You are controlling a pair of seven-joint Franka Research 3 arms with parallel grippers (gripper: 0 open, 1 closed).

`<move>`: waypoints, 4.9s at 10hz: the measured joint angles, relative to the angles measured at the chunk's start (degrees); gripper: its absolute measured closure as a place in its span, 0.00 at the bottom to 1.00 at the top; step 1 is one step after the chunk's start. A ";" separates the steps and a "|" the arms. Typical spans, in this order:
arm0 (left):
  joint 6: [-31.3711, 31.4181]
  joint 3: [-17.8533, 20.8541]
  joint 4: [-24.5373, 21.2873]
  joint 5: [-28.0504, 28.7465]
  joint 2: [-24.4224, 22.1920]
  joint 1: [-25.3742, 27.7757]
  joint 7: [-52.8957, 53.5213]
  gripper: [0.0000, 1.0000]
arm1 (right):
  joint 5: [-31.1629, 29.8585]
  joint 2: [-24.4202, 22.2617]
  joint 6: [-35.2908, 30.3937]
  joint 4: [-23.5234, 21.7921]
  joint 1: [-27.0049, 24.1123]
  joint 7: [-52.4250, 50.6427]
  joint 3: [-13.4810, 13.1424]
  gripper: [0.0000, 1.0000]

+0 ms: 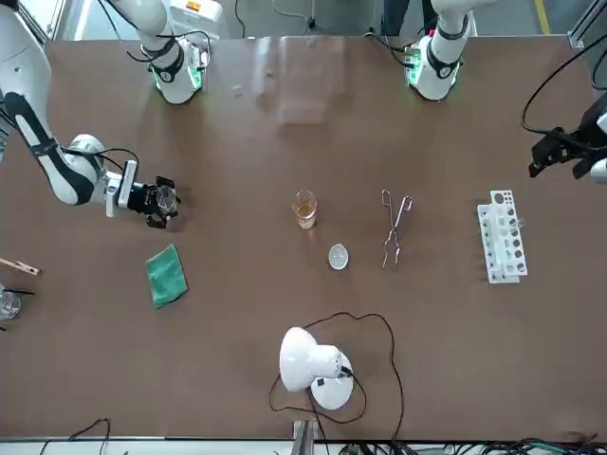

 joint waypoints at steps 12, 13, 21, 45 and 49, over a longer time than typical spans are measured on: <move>0.02 -0.17 1.96 0.69 0.48 -0.18 0.02 0.00 | -7.10 5.86 -2.12 2.55 0.68 -3.16 -3.60 0.61; 0.02 -0.15 1.97 0.69 0.48 -0.17 0.02 0.00 | -7.27 6.44 -2.13 2.99 1.36 -3.49 -4.33 0.61; 0.02 -0.23 2.03 0.71 0.49 -0.32 0.02 0.00 | -7.31 8.72 -3.78 4.40 2.45 -3.66 -5.53 0.59; 0.02 -0.31 2.96 0.71 0.49 -0.32 0.02 0.00 | -10.63 9.29 -7.35 5.62 2.61 -1.83 -6.28 0.00; 0.02 -0.36 3.06 0.71 0.49 -0.32 0.02 0.00 | -12.66 9.27 -10.15 5.63 2.61 -1.82 -6.92 0.00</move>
